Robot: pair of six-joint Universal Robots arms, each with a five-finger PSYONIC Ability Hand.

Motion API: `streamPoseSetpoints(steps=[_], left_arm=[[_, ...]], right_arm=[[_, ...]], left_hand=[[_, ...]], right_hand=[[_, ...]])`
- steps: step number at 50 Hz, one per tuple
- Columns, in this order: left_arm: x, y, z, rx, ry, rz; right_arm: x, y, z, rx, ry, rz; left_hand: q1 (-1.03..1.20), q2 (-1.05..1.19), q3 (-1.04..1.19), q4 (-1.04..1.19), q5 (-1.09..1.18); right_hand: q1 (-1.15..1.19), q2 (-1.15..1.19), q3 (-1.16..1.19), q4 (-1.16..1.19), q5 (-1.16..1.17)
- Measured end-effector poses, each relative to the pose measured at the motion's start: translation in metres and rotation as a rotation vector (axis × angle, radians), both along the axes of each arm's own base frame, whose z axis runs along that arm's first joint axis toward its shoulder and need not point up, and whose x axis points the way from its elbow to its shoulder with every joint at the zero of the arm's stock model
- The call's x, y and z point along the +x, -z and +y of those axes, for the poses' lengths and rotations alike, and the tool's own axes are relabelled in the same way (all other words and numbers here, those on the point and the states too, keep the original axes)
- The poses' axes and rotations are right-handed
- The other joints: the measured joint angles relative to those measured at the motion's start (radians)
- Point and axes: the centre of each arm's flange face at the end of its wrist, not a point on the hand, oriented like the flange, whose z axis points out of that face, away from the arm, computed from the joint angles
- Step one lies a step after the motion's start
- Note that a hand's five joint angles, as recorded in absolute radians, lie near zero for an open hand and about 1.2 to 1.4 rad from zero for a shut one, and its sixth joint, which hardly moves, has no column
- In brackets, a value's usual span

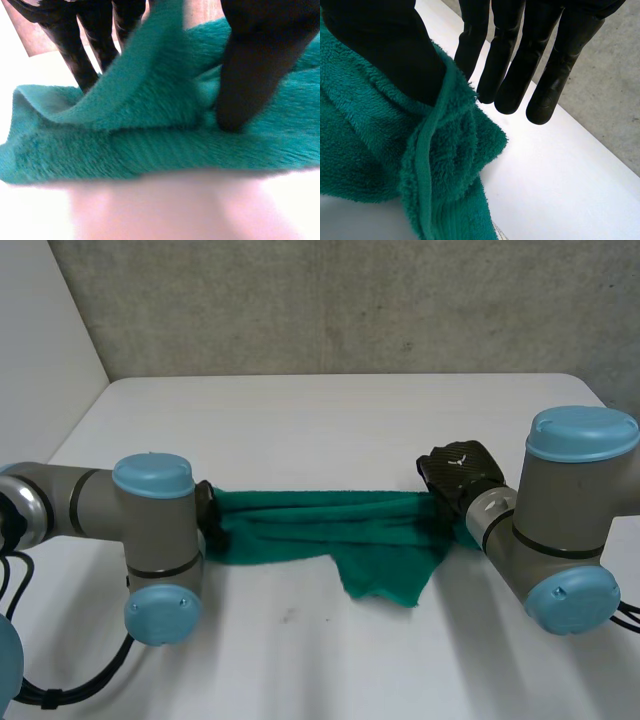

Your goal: Fold the towel.

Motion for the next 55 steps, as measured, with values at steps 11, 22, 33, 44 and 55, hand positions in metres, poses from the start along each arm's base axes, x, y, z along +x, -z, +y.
streamPoseSetpoints(steps=[11, 22, 33, 44, 55], left_arm=[[0.019, -0.038, -0.008, -0.118, -0.002, -0.057], [0.048, -0.099, 0.007, -0.215, 0.185, -0.185], [0.056, -0.078, -0.003, -0.138, 0.313, -0.328], [0.021, -0.172, -0.085, -0.653, 0.233, -0.259], [0.022, -0.320, -0.053, -1.307, 0.077, -0.031]], right_arm=[[-0.003, -0.006, -0.007, -0.023, 0.003, 0.023], [-0.010, -0.024, 0.004, -0.009, -0.068, 0.232], [-0.018, -0.022, 0.009, 0.063, -0.142, 0.423], [0.012, -0.108, -0.072, -0.445, 0.046, 0.153], [0.004, -0.244, -0.055, -0.963, 0.105, -0.230]], left_hand=[[0.227, 0.309, 0.322, 0.324, 0.273], [0.227, 0.310, 0.322, 0.324, 0.285], [0.227, 0.312, 0.326, 0.328, 0.285], [0.227, 0.314, 0.328, 0.328, 0.285], [0.227, 0.314, 0.328, 0.328, 0.285]], right_hand=[[0.010, 0.000, 0.000, 0.000, 0.001], [0.043, 0.000, 0.000, 0.000, 0.006], [0.043, 0.000, 0.000, 0.000, 0.006], [0.043, 0.008, 0.008, 0.005, 0.006], [0.047, 0.008, 0.008, 0.005, 0.013]])
